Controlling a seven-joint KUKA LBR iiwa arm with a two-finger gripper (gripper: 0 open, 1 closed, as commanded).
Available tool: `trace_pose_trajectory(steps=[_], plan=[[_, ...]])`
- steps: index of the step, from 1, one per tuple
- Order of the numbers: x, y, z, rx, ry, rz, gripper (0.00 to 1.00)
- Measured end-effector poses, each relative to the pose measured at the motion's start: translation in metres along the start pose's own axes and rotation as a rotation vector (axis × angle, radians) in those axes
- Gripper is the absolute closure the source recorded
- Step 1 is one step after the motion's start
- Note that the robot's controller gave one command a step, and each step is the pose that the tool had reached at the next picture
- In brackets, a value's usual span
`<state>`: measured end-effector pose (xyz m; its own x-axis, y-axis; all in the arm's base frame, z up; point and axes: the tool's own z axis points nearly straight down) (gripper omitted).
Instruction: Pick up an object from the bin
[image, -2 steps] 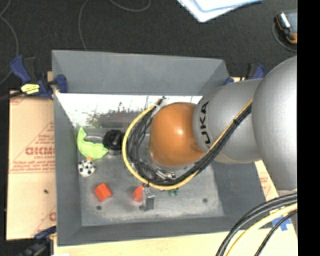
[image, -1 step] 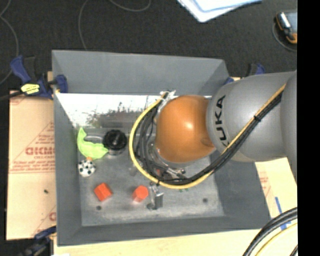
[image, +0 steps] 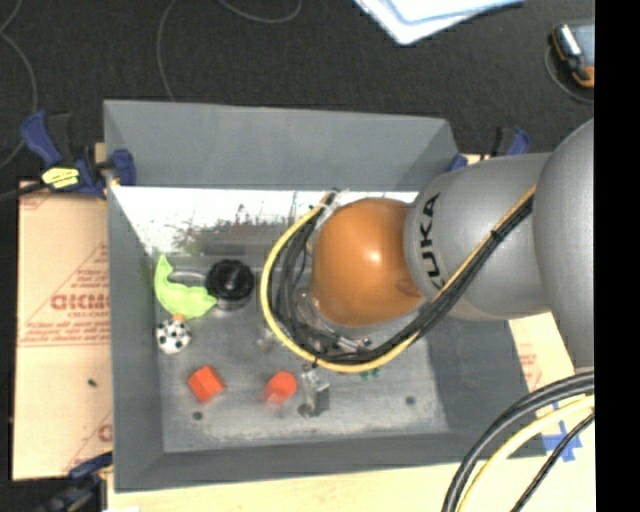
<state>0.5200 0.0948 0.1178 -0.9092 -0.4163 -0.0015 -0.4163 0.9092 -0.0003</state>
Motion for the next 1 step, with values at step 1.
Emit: trace_pose_trajectory(steps=[1], plan=[[-0.0116,0.0085,0.0487,-0.001,0.002,-0.279,0.00]])
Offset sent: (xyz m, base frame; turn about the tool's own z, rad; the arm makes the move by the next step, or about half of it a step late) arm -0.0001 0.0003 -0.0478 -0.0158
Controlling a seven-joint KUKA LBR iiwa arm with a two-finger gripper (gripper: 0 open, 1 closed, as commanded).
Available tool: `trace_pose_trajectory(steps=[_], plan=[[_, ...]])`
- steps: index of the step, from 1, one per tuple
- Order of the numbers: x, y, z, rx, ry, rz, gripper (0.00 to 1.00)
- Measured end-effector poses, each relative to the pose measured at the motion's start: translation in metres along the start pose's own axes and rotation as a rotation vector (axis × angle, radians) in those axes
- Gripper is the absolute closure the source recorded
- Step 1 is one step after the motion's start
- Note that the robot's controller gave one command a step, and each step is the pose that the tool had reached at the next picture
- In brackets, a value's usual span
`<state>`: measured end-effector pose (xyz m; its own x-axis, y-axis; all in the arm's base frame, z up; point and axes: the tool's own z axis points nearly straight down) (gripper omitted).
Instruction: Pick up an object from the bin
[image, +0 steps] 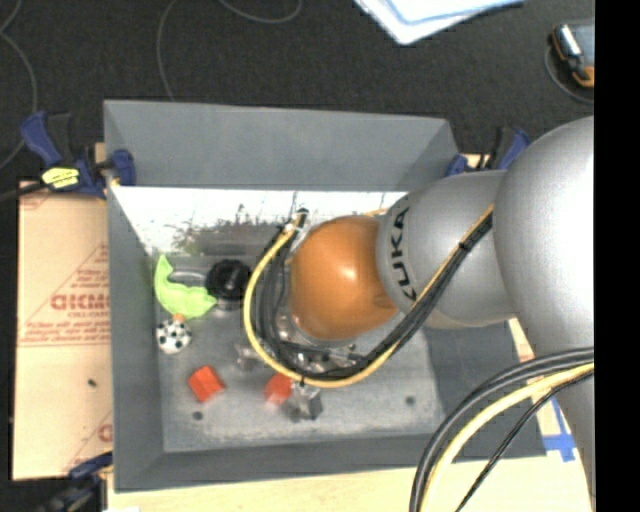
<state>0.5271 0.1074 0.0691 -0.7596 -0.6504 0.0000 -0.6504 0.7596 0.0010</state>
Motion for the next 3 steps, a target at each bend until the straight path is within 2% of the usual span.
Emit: trace_pose_trajectory(steps=[1,3], plan=[[0.0130,-0.0055,-0.0016,0.000,-0.001,0.264,1.00],[0.0133,-0.0054,-0.0034,0.001,-0.002,0.265,1.00]])
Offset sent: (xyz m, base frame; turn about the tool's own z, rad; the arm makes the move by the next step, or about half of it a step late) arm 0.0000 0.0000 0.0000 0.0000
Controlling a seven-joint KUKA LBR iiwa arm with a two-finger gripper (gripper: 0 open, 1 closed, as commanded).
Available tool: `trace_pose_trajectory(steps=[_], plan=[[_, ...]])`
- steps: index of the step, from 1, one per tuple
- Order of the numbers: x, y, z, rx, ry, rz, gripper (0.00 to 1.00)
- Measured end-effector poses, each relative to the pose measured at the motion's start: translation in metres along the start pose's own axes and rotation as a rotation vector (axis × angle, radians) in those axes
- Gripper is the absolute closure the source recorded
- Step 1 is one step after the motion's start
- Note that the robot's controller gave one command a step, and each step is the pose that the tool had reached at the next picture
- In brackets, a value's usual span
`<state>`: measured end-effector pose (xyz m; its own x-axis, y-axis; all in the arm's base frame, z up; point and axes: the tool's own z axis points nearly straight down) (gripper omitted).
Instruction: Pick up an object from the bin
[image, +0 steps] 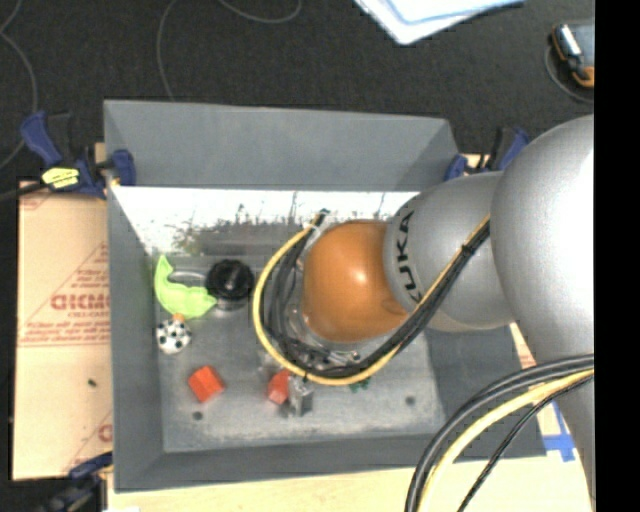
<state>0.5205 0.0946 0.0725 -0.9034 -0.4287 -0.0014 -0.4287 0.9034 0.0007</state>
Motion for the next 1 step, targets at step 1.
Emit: trace_pose_trajectory(steps=[1], plan=[[0.0015,0.0003,-0.0086,-0.001,0.004,0.001,1.00]])
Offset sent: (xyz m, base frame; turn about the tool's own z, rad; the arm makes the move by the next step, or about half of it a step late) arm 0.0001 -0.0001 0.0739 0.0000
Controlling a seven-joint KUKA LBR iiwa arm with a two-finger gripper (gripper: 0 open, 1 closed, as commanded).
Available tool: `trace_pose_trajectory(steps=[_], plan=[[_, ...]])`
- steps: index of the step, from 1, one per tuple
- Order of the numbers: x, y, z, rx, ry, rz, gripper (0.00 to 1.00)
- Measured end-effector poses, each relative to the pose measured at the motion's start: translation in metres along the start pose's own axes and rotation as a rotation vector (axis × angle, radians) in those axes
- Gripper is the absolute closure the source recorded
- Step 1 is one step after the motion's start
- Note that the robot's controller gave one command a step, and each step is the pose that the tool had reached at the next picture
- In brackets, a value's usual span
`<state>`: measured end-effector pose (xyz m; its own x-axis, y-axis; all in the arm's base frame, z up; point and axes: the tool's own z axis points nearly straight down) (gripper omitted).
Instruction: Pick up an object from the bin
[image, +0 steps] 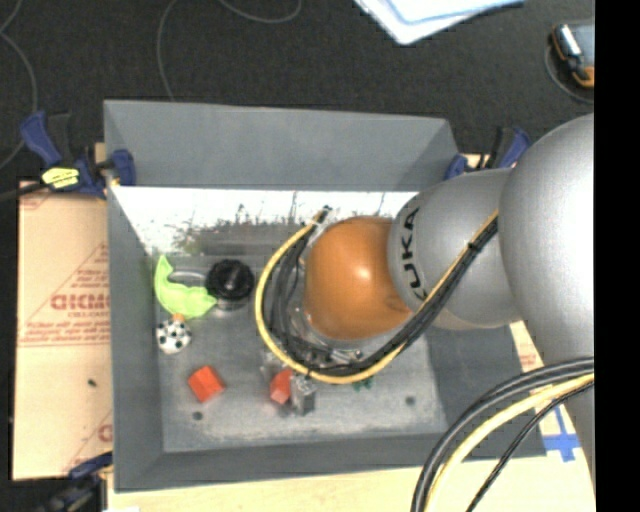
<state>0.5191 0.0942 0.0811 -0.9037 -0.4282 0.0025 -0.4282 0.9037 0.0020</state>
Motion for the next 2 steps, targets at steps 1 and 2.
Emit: trace_pose_trajectory(steps=[1,2], plan=[[0.001,0.000,-0.021,0.000,0.002,0.001,1.00],[-0.001,-0.001,-0.040,0.002,-0.005,0.002,1.00]])
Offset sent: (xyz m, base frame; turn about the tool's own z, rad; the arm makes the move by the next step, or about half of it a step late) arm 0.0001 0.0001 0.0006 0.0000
